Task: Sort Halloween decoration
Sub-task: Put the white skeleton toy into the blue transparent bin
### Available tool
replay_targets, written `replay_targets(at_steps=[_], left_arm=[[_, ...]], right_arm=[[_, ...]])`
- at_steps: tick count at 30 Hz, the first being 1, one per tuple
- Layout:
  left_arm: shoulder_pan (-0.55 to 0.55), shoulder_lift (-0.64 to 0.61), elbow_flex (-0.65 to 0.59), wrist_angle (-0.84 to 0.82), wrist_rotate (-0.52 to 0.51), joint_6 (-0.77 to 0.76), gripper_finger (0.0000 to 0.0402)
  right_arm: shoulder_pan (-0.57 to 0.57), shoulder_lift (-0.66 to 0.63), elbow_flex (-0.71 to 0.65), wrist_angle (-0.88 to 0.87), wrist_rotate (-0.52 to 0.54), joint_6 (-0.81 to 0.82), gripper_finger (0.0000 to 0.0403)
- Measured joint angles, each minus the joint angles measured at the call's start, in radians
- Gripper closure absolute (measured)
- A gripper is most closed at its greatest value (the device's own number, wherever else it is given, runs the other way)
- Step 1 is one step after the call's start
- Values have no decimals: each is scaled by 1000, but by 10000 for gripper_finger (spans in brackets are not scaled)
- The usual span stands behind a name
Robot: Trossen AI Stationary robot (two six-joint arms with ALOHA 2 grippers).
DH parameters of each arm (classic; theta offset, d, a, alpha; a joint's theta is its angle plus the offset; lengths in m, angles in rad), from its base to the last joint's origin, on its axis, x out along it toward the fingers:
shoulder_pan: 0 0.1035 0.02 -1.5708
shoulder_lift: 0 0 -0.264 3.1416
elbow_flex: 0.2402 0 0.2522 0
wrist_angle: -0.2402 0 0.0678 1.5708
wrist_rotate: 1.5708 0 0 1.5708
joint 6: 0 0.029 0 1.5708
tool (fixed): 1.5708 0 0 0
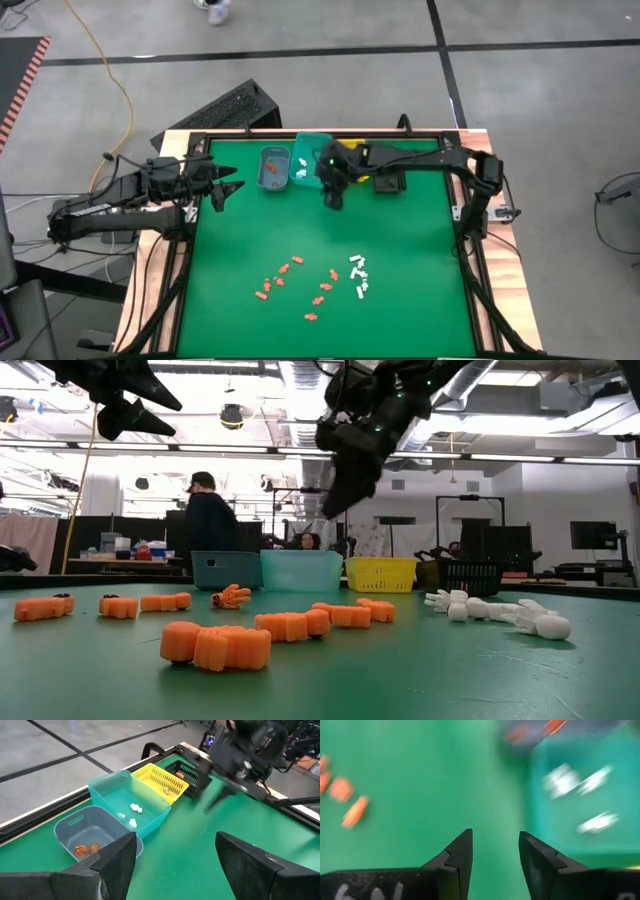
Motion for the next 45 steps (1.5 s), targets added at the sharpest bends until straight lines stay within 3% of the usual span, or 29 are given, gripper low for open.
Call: replay_targets(at_steps=[7, 14, 19, 41, 45], left_arm=[[0, 0, 0, 0, 0, 1, 141], [0, 0, 0, 0, 0, 1, 141], [0, 0, 0, 0, 0, 1, 141], [0, 0, 0, -2, 1, -16, 141], [0, 0, 0, -2, 1, -17, 141]], right_arm=[[169, 8, -3, -270, -43, -19, 254], [319, 8, -60, -262, -32, -15, 258], [391, 8, -110, -221, 43, 8, 258], [460, 8, -294, -43, 101, 120, 258], [471, 8, -304, -47, 163, 129, 268]])
